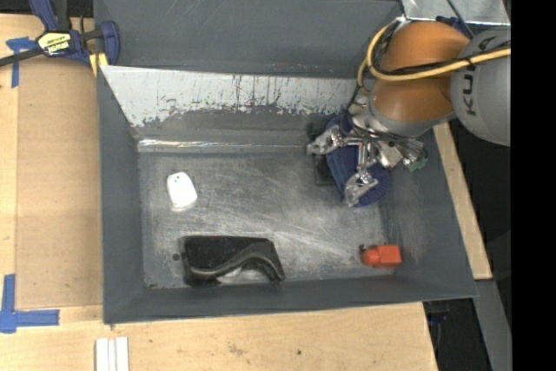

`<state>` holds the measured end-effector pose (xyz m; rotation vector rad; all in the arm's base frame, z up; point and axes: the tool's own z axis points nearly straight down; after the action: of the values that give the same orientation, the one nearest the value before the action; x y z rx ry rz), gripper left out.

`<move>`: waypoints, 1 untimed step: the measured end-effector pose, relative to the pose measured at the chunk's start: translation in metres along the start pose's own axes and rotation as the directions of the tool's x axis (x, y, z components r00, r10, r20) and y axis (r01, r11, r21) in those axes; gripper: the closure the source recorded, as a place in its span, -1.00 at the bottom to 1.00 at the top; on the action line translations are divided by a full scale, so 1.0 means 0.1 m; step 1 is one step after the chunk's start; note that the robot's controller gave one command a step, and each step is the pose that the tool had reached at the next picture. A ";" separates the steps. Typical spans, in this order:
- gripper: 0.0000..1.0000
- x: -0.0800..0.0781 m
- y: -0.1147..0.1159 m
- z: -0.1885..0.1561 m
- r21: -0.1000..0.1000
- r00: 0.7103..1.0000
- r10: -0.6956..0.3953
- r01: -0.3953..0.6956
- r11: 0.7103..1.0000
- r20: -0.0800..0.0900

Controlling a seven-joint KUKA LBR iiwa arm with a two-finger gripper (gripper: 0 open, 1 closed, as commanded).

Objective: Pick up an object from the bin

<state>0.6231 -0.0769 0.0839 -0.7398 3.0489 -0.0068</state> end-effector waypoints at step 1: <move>-1.00 0.40 -0.48 0.11 -0.008 1.000 0.017 -0.017 1.000 0.006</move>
Offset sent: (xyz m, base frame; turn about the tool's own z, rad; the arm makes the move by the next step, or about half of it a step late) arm -0.0153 -0.0618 -0.0139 0.0093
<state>0.6097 -0.1379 0.0725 -0.7134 3.0514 0.0076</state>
